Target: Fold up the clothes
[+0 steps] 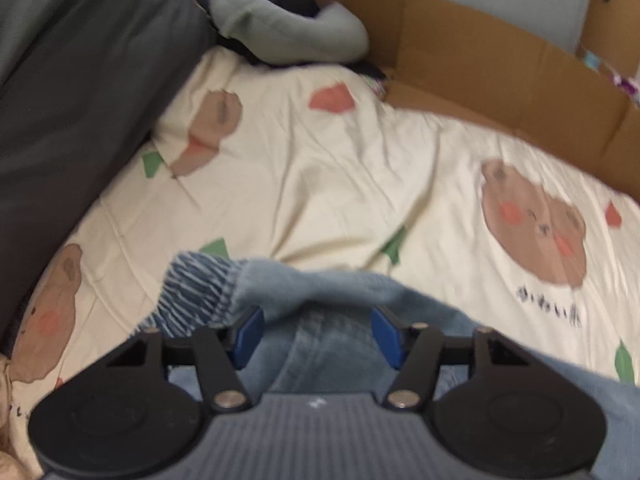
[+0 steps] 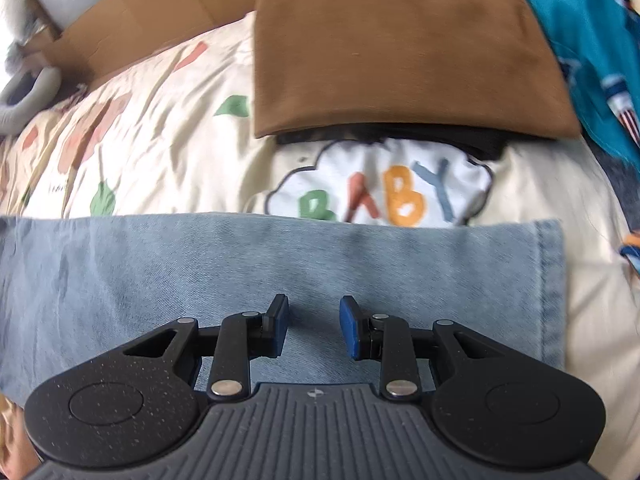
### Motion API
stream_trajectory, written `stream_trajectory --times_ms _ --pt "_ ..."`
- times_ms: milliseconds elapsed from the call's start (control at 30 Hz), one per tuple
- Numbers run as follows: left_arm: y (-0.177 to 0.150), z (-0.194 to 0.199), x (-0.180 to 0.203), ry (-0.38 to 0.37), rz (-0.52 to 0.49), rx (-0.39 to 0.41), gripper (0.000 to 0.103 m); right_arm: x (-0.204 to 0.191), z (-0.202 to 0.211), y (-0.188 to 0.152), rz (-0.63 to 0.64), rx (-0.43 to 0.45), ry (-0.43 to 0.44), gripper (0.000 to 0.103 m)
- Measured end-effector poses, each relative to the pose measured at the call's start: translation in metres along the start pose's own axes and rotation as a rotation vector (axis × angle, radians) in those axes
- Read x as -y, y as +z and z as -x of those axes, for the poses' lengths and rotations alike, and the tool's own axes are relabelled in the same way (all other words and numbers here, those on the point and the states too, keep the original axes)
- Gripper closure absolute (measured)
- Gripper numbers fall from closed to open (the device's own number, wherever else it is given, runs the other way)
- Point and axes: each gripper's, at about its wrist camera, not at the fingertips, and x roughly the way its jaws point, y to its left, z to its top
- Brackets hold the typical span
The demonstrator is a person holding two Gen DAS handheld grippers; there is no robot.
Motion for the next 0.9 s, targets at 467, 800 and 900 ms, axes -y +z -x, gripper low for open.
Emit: stream_trajectory --times_ms 467,800,900 --pt "0.008 -0.071 -0.025 0.069 0.140 -0.050 0.067 -0.025 -0.009 0.012 0.046 0.020 -0.014 0.072" --pt "0.015 -0.110 -0.027 0.088 0.118 -0.163 0.100 -0.037 -0.025 0.018 0.056 0.018 -0.039 0.073" --pt "0.017 -0.114 -0.026 0.087 0.111 -0.171 0.099 -0.037 -0.035 0.021 0.028 0.016 -0.056 0.070"
